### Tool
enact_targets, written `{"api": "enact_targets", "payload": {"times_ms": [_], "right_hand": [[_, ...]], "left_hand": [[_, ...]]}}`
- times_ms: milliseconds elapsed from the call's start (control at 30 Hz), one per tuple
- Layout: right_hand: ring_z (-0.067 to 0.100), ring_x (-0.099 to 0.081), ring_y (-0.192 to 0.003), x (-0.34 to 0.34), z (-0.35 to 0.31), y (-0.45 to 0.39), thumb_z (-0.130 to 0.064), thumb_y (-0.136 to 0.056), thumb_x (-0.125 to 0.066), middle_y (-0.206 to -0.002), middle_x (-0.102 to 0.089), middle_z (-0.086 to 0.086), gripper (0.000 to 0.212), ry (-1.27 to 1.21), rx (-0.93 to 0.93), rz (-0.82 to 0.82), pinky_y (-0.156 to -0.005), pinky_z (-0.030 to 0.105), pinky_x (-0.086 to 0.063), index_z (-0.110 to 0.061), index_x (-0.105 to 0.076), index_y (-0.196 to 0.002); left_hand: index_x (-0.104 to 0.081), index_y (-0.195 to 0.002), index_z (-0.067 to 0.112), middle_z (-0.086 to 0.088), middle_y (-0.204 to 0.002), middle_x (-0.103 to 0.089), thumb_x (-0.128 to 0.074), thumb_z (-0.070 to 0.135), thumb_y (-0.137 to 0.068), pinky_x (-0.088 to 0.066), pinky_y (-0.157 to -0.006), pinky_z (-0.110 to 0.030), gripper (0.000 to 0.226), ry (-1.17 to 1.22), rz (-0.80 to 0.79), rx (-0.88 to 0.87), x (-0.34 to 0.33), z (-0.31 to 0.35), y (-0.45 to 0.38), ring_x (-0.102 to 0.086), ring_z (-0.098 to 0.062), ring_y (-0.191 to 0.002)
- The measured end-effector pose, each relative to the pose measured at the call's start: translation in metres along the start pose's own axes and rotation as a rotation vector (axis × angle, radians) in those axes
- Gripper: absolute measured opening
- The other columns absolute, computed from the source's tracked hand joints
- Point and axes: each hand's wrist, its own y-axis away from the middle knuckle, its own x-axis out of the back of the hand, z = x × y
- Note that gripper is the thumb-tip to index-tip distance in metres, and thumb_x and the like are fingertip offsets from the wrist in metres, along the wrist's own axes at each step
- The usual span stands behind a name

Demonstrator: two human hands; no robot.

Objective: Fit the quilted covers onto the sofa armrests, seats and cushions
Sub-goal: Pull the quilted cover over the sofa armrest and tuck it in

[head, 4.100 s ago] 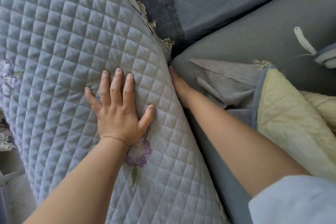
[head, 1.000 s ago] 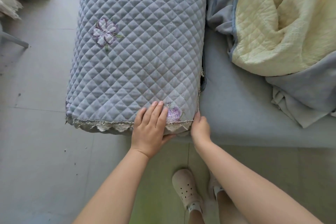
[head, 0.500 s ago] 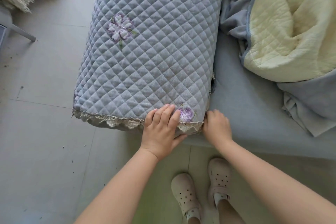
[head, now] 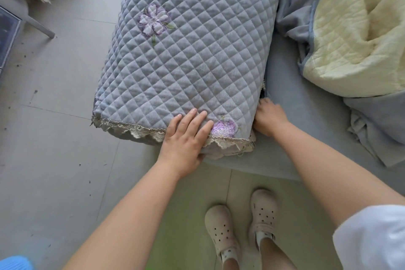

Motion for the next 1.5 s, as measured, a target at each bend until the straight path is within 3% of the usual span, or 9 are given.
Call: {"api": "enact_targets", "payload": {"times_ms": [100, 200, 300, 367, 567, 833, 1300, 1433, 1500], "right_hand": [[0.026, -0.033, -0.125, 0.006, -0.003, -0.008, -0.025, -0.093, -0.043, -0.132, -0.043, 0.011, 0.045, -0.082, -0.059, -0.016, -0.090, 0.038, -0.041, -0.011, -0.038, -0.136], [0.024, -0.030, -0.128, 0.002, -0.006, -0.010, -0.026, -0.092, -0.044, -0.135, -0.041, 0.008, 0.047, 0.052, -0.096, -0.034, -0.096, 0.037, -0.035, -0.015, -0.036, -0.138], [0.020, -0.018, -0.137, 0.002, 0.001, -0.013, -0.035, -0.094, -0.036, -0.146, -0.033, 0.000, 0.055, 0.268, -0.019, -0.127, -0.111, 0.047, -0.011, -0.021, -0.023, -0.145], [0.019, -0.003, -0.143, 0.005, 0.011, -0.018, -0.041, -0.096, -0.026, -0.154, -0.016, -0.003, 0.058, 0.282, 0.025, -0.181, -0.111, 0.056, 0.007, -0.025, -0.007, -0.148], [0.018, -0.004, -0.144, 0.015, 0.016, -0.029, -0.046, -0.095, -0.022, -0.155, -0.013, -0.004, 0.060, 0.330, 0.139, -0.226, -0.112, 0.050, 0.011, -0.026, -0.003, -0.148], [0.019, 0.000, -0.144, 0.011, 0.014, -0.029, -0.043, -0.094, -0.025, -0.156, -0.006, -0.001, 0.062, 0.389, 0.174, -0.201, -0.114, 0.044, 0.009, -0.025, 0.000, -0.148], [0.025, -0.030, -0.130, 0.009, 0.015, -0.011, -0.026, -0.093, -0.032, -0.141, -0.042, 0.006, 0.048, 0.350, 0.221, -0.080, -0.113, 0.034, -0.011, -0.015, -0.035, -0.140], [0.027, -0.032, -0.131, 0.014, 0.015, -0.018, -0.027, -0.092, -0.040, -0.142, -0.041, 0.011, 0.050, 0.138, 0.156, -0.082, -0.109, 0.027, -0.020, -0.013, -0.036, -0.140], [0.026, -0.029, -0.134, 0.013, 0.015, -0.022, -0.030, -0.092, -0.039, -0.146, -0.036, 0.010, 0.053, 0.120, 0.151, -0.118, -0.111, 0.028, -0.018, -0.014, -0.032, -0.142]], "left_hand": [[-0.045, -0.106, 0.020, -0.004, -0.105, -0.063, -0.078, 0.062, -0.040, -0.022, -0.091, -0.034, 0.085, 0.033, 0.071, -0.003, 0.003, 0.003, -0.007, -0.038, -0.020, -0.103], [-0.052, -0.094, 0.014, -0.005, -0.096, -0.051, -0.045, 0.076, -0.062, -0.034, -0.084, -0.035, 0.071, 0.112, 0.000, -0.006, 0.014, 0.008, -0.024, -0.046, -0.024, -0.095], [-0.054, -0.068, 0.012, -0.005, -0.072, -0.051, -0.023, 0.080, -0.069, -0.047, -0.062, -0.031, 0.074, 0.148, 0.182, 0.007, 0.010, 0.010, -0.027, -0.055, -0.024, -0.065], [-0.053, -0.066, 0.014, -0.003, -0.068, -0.051, -0.012, 0.078, -0.077, -0.046, -0.060, -0.028, 0.076, 0.123, 0.213, 0.034, 0.002, 0.011, -0.029, -0.054, -0.021, -0.061], [-0.051, -0.063, 0.014, -0.001, -0.058, -0.054, -0.034, 0.056, -0.073, -0.018, -0.059, -0.031, 0.046, 0.089, 0.240, 0.069, 0.000, 0.015, -0.033, -0.055, -0.022, -0.053], [-0.051, -0.062, 0.012, -0.003, -0.056, -0.054, -0.035, 0.052, -0.072, -0.018, -0.059, -0.031, 0.044, 0.048, 0.271, 0.062, -0.004, 0.014, -0.034, -0.054, -0.022, -0.051], [-0.045, -0.067, 0.012, -0.006, -0.054, -0.051, -0.034, 0.043, -0.086, -0.020, -0.058, -0.031, 0.038, 0.054, 0.409, 0.045, -0.006, 0.023, -0.029, -0.052, -0.023, -0.050], [-0.031, -0.068, 0.018, -0.003, -0.050, -0.046, -0.034, 0.029, -0.093, -0.024, -0.056, -0.029, 0.027, 0.101, 0.557, -0.152, -0.011, 0.045, -0.004, -0.037, -0.020, -0.056], [-0.038, -0.063, 0.017, -0.001, -0.048, -0.045, -0.043, 0.023, -0.086, -0.026, -0.053, -0.028, 0.025, 0.182, 0.465, -0.331, -0.026, 0.063, 0.021, -0.040, -0.020, -0.051]]}}
